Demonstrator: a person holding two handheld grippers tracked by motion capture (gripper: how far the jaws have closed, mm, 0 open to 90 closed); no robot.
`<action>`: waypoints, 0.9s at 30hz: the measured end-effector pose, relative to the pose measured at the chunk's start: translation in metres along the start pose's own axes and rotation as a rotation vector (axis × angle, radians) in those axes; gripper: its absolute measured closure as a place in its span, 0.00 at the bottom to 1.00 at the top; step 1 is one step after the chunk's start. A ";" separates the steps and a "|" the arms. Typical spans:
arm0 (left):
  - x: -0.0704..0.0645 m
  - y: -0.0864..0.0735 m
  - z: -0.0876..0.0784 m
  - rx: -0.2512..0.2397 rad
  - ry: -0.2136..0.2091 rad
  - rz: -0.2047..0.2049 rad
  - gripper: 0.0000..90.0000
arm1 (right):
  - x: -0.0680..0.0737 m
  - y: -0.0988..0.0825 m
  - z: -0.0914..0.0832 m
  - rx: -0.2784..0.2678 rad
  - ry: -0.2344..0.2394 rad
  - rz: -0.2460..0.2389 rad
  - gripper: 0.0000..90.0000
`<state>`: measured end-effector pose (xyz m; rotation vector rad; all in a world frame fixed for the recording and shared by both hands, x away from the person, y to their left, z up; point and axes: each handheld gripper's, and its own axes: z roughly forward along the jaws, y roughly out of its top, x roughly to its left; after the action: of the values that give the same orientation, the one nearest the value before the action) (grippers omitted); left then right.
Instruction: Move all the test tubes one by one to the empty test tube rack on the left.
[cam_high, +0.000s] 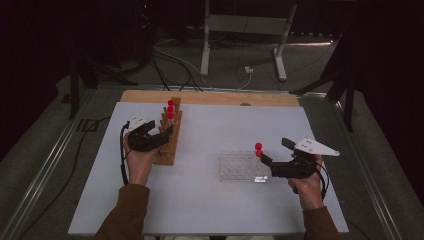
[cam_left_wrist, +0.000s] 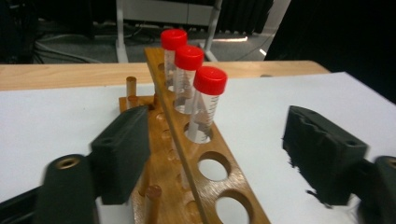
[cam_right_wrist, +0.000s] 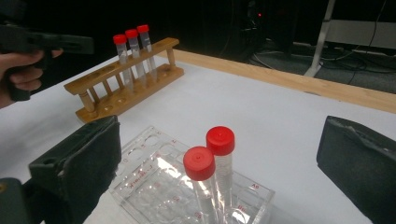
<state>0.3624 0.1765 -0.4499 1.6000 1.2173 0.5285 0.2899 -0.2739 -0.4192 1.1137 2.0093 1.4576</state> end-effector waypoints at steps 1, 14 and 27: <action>-0.001 0.000 -0.002 0.000 -0.010 -0.003 0.18 | 0.000 0.000 0.000 0.000 -0.001 0.001 0.00; -0.019 -0.007 -0.037 -0.039 -0.045 0.052 0.01 | -0.002 -0.003 0.002 0.022 -0.009 -0.006 0.05; -0.033 -0.011 -0.052 -0.070 -0.060 0.086 0.01 | 0.002 -0.022 0.020 0.063 -0.013 -0.041 0.42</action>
<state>0.3026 0.1706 -0.4315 1.6034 1.0782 0.5680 0.2954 -0.2631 -0.4472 1.0978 2.0694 1.3718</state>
